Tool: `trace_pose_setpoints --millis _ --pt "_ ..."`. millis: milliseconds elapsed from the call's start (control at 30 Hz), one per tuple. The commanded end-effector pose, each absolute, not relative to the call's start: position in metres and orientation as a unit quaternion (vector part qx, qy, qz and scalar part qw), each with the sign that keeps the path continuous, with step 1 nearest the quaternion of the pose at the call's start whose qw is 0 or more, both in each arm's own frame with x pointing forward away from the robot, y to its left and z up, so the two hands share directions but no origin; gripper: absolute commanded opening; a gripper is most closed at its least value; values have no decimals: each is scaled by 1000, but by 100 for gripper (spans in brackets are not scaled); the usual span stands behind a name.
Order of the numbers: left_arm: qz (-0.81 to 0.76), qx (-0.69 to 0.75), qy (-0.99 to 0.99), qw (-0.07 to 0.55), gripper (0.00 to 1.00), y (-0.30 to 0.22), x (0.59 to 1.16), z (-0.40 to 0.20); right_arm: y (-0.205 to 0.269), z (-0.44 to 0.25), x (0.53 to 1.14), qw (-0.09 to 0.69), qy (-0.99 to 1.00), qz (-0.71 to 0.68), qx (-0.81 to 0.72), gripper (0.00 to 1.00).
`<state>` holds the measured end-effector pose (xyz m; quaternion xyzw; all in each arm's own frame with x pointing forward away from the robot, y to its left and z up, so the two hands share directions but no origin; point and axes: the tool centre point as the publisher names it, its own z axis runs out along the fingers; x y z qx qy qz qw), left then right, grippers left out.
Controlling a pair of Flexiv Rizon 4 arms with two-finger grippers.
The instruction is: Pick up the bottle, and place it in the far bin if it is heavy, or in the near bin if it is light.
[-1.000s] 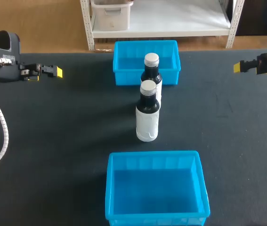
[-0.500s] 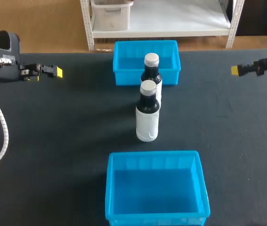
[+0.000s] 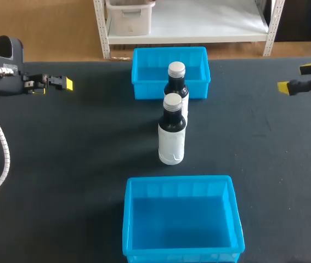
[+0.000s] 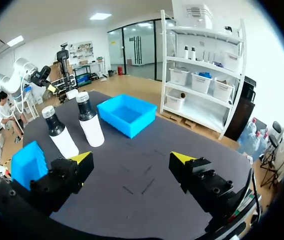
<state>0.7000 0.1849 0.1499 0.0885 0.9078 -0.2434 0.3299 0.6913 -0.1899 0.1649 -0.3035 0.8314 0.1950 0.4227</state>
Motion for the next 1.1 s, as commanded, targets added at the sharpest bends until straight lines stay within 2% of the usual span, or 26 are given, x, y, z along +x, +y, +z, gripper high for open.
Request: trace_pose_setpoints --millis 33,200,300,500,900,1100 --pt "-243 88 908 330 100 185 700 150 -194 162 695 382 792 312 -359 100" --pt "-243 88 908 330 100 185 700 150 -194 162 695 382 792 312 -359 100" --pt "-243 88 908 330 100 185 700 150 -185 159 696 404 742 332 -418 100" --pt "-243 88 908 330 100 185 700 150 -174 146 695 400 672 383 -492 100" --pt "-243 88 908 330 100 185 700 150 -157 147 681 333 539 477 -610 100" --pt "-243 88 908 330 100 185 700 150 -144 148 677 329 530 486 -611 100"
